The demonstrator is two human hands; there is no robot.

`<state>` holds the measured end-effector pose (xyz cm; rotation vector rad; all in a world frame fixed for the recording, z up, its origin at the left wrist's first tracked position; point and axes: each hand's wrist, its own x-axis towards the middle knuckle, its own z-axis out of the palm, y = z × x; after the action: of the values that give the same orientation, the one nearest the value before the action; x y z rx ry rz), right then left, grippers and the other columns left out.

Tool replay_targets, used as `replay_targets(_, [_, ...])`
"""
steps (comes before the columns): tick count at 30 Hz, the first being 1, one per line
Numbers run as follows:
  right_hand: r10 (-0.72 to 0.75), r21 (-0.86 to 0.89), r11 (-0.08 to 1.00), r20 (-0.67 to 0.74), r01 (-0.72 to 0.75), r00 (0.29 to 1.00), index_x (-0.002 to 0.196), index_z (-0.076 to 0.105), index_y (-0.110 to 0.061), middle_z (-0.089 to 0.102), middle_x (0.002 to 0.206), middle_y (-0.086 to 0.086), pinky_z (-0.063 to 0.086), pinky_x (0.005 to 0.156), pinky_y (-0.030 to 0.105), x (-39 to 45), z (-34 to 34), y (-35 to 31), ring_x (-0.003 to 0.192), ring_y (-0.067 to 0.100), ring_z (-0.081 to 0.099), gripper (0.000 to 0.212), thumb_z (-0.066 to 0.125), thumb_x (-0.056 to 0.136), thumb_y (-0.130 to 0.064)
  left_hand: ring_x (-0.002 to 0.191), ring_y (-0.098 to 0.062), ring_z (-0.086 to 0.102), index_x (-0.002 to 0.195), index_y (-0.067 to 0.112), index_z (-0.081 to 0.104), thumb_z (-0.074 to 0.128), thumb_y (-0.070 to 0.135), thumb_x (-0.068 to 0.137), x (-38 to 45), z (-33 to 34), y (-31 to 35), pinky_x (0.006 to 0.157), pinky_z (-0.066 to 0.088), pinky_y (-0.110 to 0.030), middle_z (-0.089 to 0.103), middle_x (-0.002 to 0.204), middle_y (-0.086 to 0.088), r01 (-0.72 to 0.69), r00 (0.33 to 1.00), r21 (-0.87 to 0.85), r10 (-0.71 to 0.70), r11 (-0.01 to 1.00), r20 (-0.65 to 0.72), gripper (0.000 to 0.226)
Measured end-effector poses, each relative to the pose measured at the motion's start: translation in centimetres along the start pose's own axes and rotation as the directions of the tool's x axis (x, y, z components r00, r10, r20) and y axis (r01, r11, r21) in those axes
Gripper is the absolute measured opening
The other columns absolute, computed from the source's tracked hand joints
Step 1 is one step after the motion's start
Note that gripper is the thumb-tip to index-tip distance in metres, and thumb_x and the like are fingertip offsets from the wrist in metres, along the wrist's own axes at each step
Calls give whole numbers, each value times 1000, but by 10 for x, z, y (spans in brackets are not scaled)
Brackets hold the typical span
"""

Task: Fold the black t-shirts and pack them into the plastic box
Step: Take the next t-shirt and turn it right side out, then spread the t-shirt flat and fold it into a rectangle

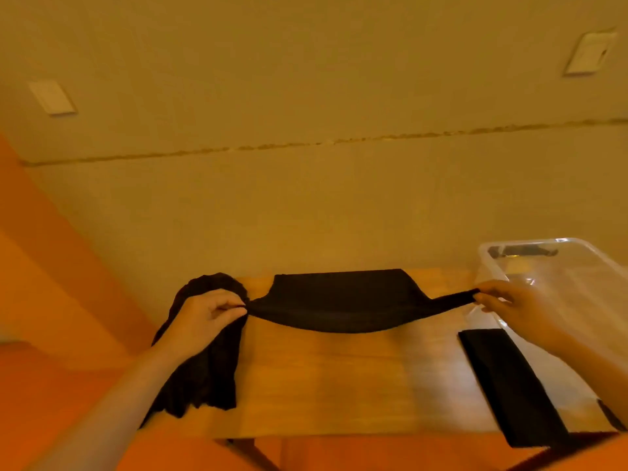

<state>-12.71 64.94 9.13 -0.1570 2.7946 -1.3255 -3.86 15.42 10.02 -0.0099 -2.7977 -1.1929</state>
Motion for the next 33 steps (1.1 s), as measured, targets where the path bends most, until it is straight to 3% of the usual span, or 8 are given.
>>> replay_targets(4, [39, -62, 997, 34, -36, 999, 93, 65, -30, 66, 89, -14, 41, 71, 16, -41, 21, 28, 84, 2, 62, 20, 61, 91, -11, 89, 1, 64, 87, 28, 71, 75, 5, 79, -46, 28, -30, 83, 51, -14, 66, 99, 9, -22, 991, 76, 12, 997, 131, 25])
replay_targets(11, [96, -159, 984, 59, -86, 994, 95, 61, -33, 62, 93, -13, 44, 70, 13, -86, 37, 63, 84, 1, 58, 22, 60, 91, -11, 92, 5, 60, 86, 35, 60, 70, 0, 84, -93, 74, -66, 80, 49, -10, 62, 94, 13, -15, 997, 211, -3, 977, 83, 37])
replay_targets(14, [24, -290, 957, 90, 3, 996, 107, 64, -23, 60, 92, -14, 41, 64, 8, -100, 48, 78, 84, 0, 59, 22, 64, 89, -10, 85, 4, 60, 90, 31, 62, 67, 3, 87, -108, 92, -73, 76, 45, -6, 60, 94, 16, 6, 994, 284, -37, 959, 104, 28])
replay_targets(17, [-58, -337, 936, 142, 103, 988, 104, 64, -24, 56, 91, -22, 51, 72, 14, -110, 64, 98, 82, -8, 58, 25, 68, 85, -8, 82, 1, 58, 99, 21, 67, 64, 7, 90, -121, 112, -80, 72, 42, -6, 58, 98, 13, 45, 991, 346, -87, 937, 106, 17])
replay_targets(20, [-78, -404, 902, 196, 153, 978, 105, 63, -29, 61, 99, -16, 54, 81, 21, -114, 81, 124, 85, -4, 61, 26, 69, 86, -14, 84, 1, 55, 98, 26, 64, 63, 10, 91, -131, 130, -88, 69, 40, -5, 58, 98, 14, 76, 989, 390, -120, 918, 89, 17])
replay_targets(25, [-125, -527, 798, 328, 291, 937, 121, 61, -28, 56, 121, -15, 34, 93, 13, -118, 102, 155, 113, 4, 54, 27, 57, 95, -29, 92, -9, 61, 98, 18, 71, 70, 9, 85, -141, 156, -102, 74, 41, -10, 65, 99, 6, 131, 977, 491, -195, 861, 83, 16])
replay_targets(30, [-206, -545, 753, 335, 368, 919, 93, 70, -30, 67, 93, -11, 49, 71, 18, -118, 106, 164, 83, 8, 67, 33, 86, 65, -21, 74, -13, 68, 80, 18, 73, 92, 3, 53, -149, 167, -116, 62, 56, -24, 68, 83, 7, 91, 985, 561, -156, 823, 69, 36])
replay_targets(33, [-243, -566, 693, 400, 446, 884, 89, 71, -31, 66, 90, -16, 48, 71, 16, -113, 101, 153, 80, 2, 65, 33, 87, 60, -30, 74, -10, 66, 81, 20, 72, 85, 10, 63, -150, 166, -112, 64, 51, -24, 65, 83, 9, 42, 992, 559, -101, 828, 77, 24])
